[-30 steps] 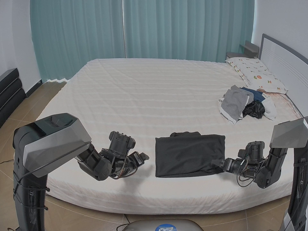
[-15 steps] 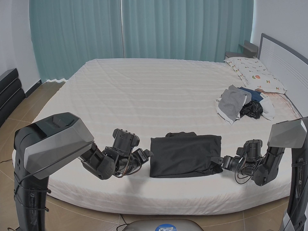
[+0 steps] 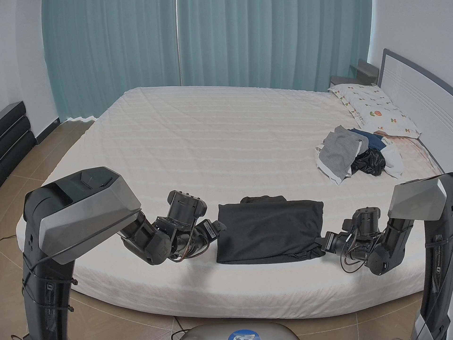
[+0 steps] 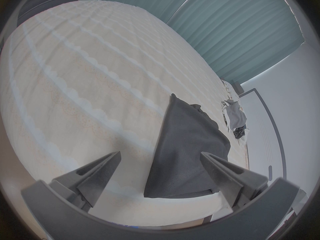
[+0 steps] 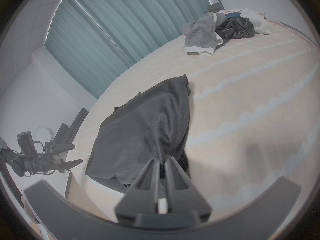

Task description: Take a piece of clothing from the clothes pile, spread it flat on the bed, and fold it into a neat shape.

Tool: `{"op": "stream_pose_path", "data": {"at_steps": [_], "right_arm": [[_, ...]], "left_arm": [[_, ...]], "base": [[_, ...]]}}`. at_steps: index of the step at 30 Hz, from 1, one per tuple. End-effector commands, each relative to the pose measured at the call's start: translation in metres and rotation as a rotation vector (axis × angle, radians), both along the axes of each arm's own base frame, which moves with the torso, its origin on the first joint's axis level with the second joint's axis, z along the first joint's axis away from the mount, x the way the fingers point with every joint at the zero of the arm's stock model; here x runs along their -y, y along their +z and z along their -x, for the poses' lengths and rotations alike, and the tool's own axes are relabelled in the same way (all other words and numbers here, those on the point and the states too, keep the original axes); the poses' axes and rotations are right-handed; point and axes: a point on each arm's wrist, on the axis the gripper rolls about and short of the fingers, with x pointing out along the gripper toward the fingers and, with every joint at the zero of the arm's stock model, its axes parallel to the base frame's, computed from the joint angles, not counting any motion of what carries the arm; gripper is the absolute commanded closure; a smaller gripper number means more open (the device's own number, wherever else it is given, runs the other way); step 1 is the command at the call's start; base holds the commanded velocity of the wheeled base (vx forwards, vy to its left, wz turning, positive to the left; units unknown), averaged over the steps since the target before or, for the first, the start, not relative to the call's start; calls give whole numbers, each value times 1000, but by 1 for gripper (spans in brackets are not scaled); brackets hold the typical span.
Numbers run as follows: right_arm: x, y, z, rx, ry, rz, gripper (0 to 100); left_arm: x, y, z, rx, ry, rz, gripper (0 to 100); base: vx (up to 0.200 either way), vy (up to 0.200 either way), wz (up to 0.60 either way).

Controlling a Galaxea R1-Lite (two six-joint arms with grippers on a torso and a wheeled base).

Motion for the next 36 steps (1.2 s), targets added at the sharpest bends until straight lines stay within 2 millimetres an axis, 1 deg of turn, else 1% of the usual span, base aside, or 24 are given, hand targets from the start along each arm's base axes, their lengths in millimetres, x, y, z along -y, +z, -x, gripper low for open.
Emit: {"op": "stream_pose_path", "data": {"at_steps": [1, 4, 6, 7, 8, 11, 15, 20, 21, 25, 28, 29, 30, 31, 32, 34, 36], "right_arm": [[2, -1, 3, -8, -5, 0, 100], [5, 1, 8, -13, -13, -3, 100], [5, 5, 11, -12, -13, -5, 100], [5, 8, 12, -10, -14, -4, 100], [5, 8, 12, -10, -14, -4, 100], [6, 16, 15, -3, -14, -3, 100], [9, 13, 16, -15, -19, 0, 100], [9, 6, 16, -32, -16, 8, 100], [9, 6, 17, -34, -16, 8, 0], [10, 11, 17, -25, -23, 6, 0], [16, 29, 22, 13, -46, 5, 0], [16, 30, 23, 13, -46, 5, 0], [17, 41, 31, 24, -61, 1, 0], [18, 48, 37, 32, -70, 2, 0], [19, 51, 41, 33, -76, 2, 0], [20, 67, 62, 32, -119, -18, 0], [22, 76, 77, 27, -164, -31, 0]], "left_arm": [[0, -2, 0, -5, 0, -3, 0], [1, -1, -1, 0, -1, 2, 0], [5, 1, -1, 6, -8, 6, 0], [8, -1, 0, 4, -15, 4, 0], [8, -1, 0, 4, -15, 4, 0], [9, -7, -1, -1, -16, -2, 0], [10, -8, -1, -3, -18, -5, 0], [18, -14, 4, -11, -47, -16, 0], [18, -14, 4, -11, -49, -16, 0], [18, -13, 4, -11, -45, -16, 0], [15, -11, 3, -11, -33, -10, 0], [15, -11, 3, -11, -33, -10, 0], [14, -10, 2, -9, -30, -7, 0], [14, -10, 2, -11, -26, -7, 0], [14, -9, 2, -11, -24, -4, 0], [14, -8, 2, -17, -10, 8, 0], [14, -5, 2, -14, -9, 14, 0]], "base": [[0, 0, 0], [0, 0, 0], [0, 0, 0], [0, 0, 0], [0, 0, 0], [0, 0, 0], [0, 0, 0], [0, 0, 0], [0, 0, 0], [0, 0, 0], [0, 0, 0], [0, 0, 0], [0, 0, 0], [0, 0, 0], [0, 0, 0], [0, 0, 0], [0, 0, 0]]}}
